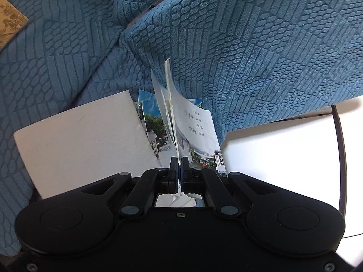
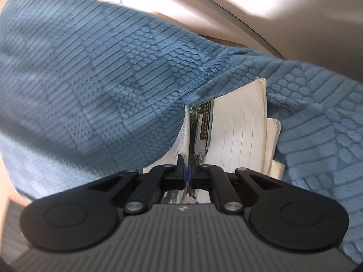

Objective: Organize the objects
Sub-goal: 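Close the left gripper on the booklets and lift them with both grippers, then carry the held booklets with both grippers toward the tan book stack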

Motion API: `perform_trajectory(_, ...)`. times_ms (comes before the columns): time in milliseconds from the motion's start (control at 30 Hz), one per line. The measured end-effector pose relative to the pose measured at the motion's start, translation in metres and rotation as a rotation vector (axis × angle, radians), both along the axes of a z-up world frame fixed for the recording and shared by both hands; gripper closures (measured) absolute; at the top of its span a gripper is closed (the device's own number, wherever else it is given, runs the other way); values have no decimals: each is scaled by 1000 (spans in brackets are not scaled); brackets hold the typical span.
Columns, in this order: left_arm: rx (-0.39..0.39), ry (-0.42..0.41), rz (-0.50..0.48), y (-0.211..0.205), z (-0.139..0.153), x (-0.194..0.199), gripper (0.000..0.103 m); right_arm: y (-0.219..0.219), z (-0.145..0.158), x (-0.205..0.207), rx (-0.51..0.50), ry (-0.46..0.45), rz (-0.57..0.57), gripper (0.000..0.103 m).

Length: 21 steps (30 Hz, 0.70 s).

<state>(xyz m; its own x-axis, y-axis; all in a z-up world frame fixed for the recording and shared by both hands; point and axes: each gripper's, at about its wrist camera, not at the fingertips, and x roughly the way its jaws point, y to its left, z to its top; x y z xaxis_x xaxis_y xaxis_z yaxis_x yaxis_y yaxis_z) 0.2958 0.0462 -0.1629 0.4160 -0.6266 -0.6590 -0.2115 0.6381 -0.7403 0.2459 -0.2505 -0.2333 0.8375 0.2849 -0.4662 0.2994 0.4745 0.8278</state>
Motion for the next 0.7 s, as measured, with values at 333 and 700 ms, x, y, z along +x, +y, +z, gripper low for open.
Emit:
perform_trajectory(333,36,-30,1,28,22,-41,102,29,32,-44,-110,-23,61,98)
perform_trajectory(700,39,-70,-32,56,64,-89,101,57,67,-87,-148,6,116,98)
